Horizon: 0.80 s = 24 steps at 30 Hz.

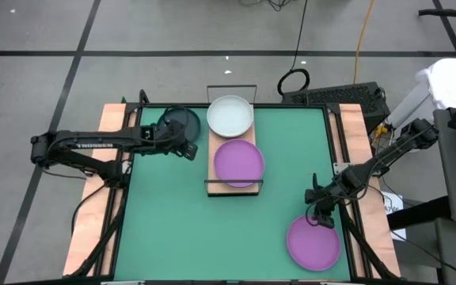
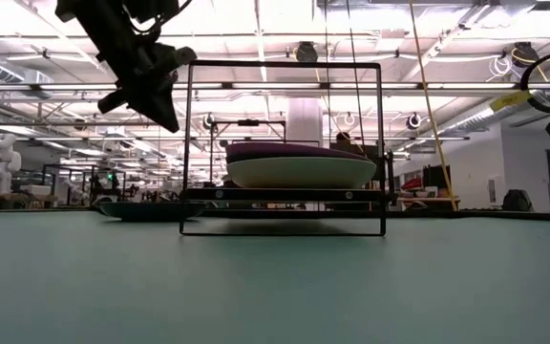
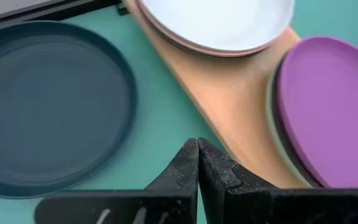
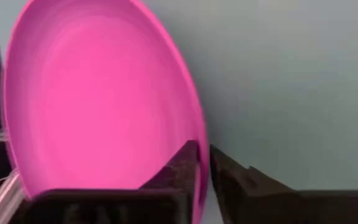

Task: Place and stack plates onto a shelf
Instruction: Stack the purple plate on top of the gray plate on the shelf

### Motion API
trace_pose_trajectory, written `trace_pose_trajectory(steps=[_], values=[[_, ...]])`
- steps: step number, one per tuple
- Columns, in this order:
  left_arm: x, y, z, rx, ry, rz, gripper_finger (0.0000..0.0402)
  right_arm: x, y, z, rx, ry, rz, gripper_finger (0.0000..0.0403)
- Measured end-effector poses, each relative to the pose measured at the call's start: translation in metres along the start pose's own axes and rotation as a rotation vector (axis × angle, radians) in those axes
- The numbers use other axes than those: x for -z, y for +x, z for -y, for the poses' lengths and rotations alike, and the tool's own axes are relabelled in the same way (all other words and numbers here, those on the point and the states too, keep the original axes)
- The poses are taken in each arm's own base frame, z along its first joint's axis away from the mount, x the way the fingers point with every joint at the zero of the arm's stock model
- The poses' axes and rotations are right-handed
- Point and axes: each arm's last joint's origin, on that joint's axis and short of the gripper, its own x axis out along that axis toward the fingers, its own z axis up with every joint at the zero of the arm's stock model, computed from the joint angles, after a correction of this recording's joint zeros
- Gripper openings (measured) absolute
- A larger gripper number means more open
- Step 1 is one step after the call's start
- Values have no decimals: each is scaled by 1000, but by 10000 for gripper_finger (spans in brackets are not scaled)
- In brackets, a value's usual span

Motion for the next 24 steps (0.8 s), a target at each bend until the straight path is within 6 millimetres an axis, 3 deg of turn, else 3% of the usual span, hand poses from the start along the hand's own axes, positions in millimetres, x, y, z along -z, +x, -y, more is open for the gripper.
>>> trace_pose_trajectory(steps=[7, 14, 24], values=[[-5, 3, -11, -48, -118, -16, 4, -3, 1, -3, -49, 83, 31, 5], [-8, 7, -24, -73, -252, -84, 4, -13, -2, -19, -227, 210, 99, 3], [-12, 9, -41, -140, -313, -137, 10, -29, -26, -50, -328, 280, 137, 1]])
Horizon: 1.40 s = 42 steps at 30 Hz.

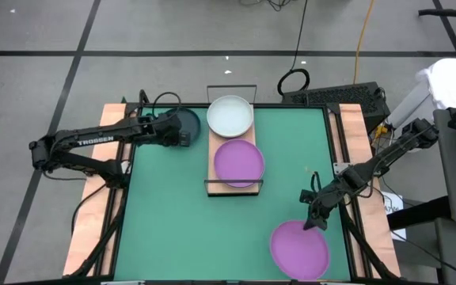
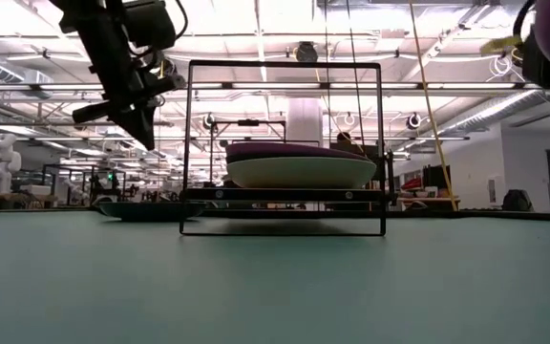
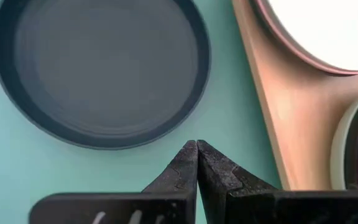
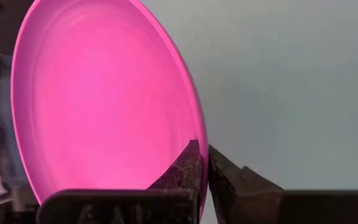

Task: Place and stack plates onto a shelf
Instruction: Stack the purple plate on top of the gray plate on the shelf

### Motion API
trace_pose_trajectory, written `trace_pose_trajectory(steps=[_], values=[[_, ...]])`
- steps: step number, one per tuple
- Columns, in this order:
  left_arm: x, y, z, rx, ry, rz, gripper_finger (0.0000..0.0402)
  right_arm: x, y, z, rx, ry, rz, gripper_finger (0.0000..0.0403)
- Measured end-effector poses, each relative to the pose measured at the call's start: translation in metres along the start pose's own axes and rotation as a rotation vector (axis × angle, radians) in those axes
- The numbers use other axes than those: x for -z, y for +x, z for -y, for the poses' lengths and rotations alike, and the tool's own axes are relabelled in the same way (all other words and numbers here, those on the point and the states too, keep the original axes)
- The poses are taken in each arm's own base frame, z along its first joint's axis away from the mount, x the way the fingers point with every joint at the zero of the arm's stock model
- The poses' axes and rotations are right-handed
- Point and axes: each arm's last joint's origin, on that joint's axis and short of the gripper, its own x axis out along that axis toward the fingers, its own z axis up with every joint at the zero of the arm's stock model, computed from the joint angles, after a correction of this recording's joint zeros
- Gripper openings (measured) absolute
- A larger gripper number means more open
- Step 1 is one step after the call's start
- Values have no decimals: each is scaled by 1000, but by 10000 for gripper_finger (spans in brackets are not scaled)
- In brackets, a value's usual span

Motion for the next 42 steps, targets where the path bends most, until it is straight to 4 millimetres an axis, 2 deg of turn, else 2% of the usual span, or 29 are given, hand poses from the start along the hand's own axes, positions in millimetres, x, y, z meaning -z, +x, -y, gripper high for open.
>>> trace_pose_trajectory(steps=[9, 14, 20, 26, 33, 42], values=[[-5, 2, -10, -47, -42, -30, 79, -7, -17, -39, -70, 72, 31, 1], [-7, 3, -15, -84, -73, -45, 84, -11, -31, -61, -72, 81, 91, 0], [-11, 4, -26, -155, -207, -40, 84, -22, -49, -80, -94, 113, 168, 0], [-19, 7, -34, -192, -251, -23, 81, -37, -65, -92, -110, 104, 347, 0], [-22, 7, -37, -194, -246, -23, 84, -56, -84, -98, -103, 120, 586, 0], [-22, 7, -37, -192, -227, -26, 84, -85, -108, -86, -9, 203, 944, 0]])
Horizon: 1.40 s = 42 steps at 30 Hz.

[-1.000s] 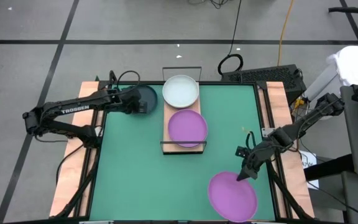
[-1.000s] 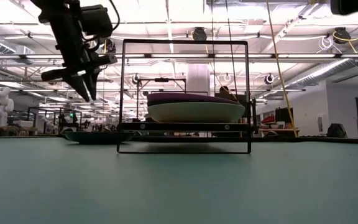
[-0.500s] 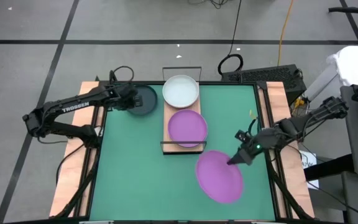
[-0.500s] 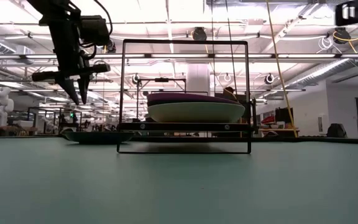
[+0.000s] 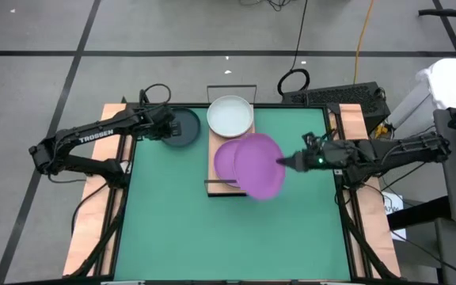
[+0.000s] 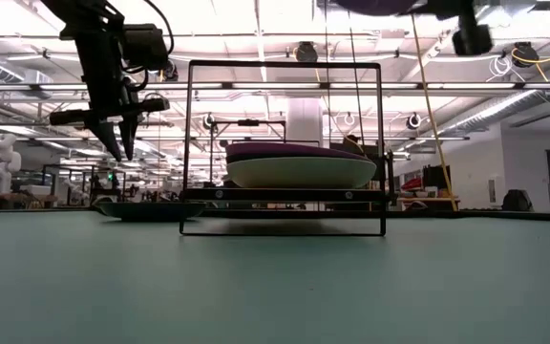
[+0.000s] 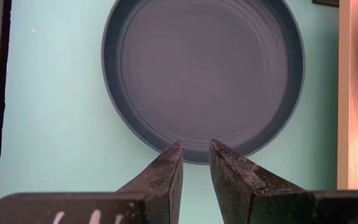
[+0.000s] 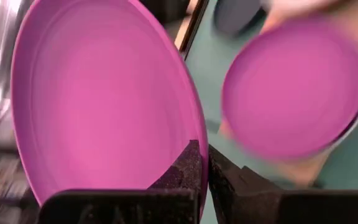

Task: Place and stack plates onto a shelf
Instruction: Stack the purple plate on top of the gray plate on the shelf

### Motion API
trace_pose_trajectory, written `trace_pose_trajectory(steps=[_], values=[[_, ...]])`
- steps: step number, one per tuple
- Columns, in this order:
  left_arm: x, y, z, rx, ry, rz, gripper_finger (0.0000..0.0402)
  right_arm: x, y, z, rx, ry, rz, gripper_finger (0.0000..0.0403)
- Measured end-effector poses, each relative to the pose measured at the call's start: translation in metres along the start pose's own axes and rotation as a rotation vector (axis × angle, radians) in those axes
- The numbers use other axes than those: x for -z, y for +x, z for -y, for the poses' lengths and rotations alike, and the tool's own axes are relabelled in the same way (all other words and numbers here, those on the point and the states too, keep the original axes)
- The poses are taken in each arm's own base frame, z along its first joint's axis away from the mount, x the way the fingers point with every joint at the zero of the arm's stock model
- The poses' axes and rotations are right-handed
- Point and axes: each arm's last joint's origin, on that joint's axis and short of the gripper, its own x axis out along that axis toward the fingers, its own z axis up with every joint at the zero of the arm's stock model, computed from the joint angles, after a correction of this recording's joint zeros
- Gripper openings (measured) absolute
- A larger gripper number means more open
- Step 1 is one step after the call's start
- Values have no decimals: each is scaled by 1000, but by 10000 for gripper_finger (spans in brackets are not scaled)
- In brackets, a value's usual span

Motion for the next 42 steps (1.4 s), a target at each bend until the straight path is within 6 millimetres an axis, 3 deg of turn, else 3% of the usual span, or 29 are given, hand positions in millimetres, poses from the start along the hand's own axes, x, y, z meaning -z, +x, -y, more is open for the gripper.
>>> trace_pose_trajectory(steps=[6, 23, 30, 42], values=[[0, 0, 0, 1, 4, 0, 84, -28, 11, 11, 116, 41, 232, 0], [0, 0, 0, 1, 23, -1, 83, -89, 48, 22, 6, 85, 341, 0], [2, 0, 1, 6, 33, -9, 83, -107, 72, 36, -28, 217, 301, 0], [9, -2, -2, -45, 68, -50, 83, -131, 117, 64, -44, 280, 349, 0]])
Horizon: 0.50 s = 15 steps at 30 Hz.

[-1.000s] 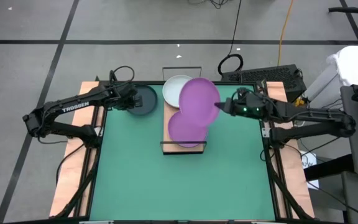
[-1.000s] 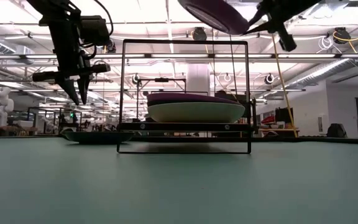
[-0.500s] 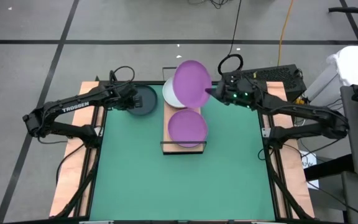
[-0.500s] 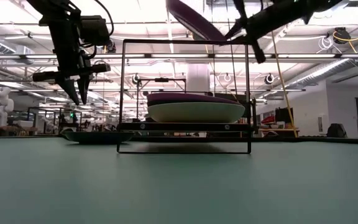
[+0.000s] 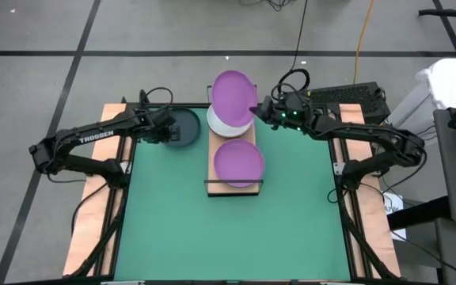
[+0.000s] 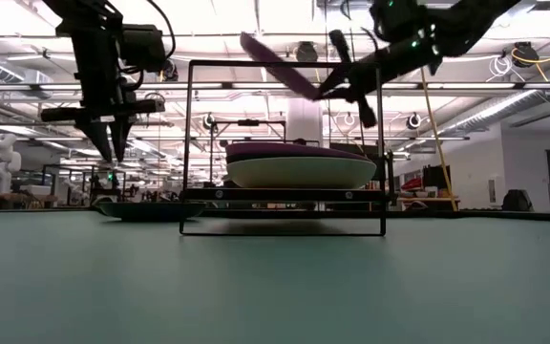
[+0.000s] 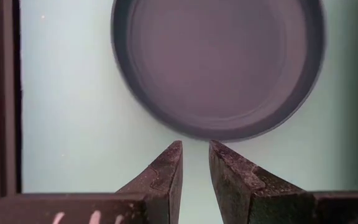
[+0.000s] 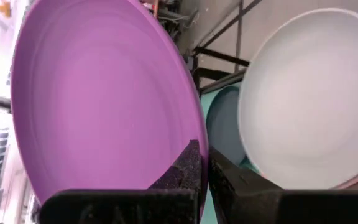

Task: Place and stack plates onto a shelf
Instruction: Stack the purple plate on top of the gray plate on the shelf

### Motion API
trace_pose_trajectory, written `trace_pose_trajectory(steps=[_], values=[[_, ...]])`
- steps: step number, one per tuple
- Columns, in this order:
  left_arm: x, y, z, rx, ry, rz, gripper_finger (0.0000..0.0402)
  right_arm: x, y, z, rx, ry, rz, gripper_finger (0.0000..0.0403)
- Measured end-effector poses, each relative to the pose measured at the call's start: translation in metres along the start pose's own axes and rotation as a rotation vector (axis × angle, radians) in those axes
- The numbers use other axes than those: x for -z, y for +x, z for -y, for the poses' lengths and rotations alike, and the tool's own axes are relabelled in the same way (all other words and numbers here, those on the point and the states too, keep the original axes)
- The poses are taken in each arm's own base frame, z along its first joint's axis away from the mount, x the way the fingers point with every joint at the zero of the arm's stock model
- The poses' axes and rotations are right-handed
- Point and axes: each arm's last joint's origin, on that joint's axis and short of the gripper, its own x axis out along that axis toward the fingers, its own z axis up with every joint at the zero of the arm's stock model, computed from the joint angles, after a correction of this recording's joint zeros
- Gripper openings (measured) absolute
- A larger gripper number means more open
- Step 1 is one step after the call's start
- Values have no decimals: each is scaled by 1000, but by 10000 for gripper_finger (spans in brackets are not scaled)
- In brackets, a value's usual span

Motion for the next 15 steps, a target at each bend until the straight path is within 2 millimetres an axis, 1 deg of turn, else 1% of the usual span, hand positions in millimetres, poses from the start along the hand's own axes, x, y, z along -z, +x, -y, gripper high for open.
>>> trace_pose_trajectory(steps=[7, 15], values=[[6, -1, -2, -34, 30, -29, 83, -2, 19, 23, 92, 16, -2, 0], [8, -1, 0, -22, -5, -45, 83, 1, 33, 43, 169, -39, -18, 0]])
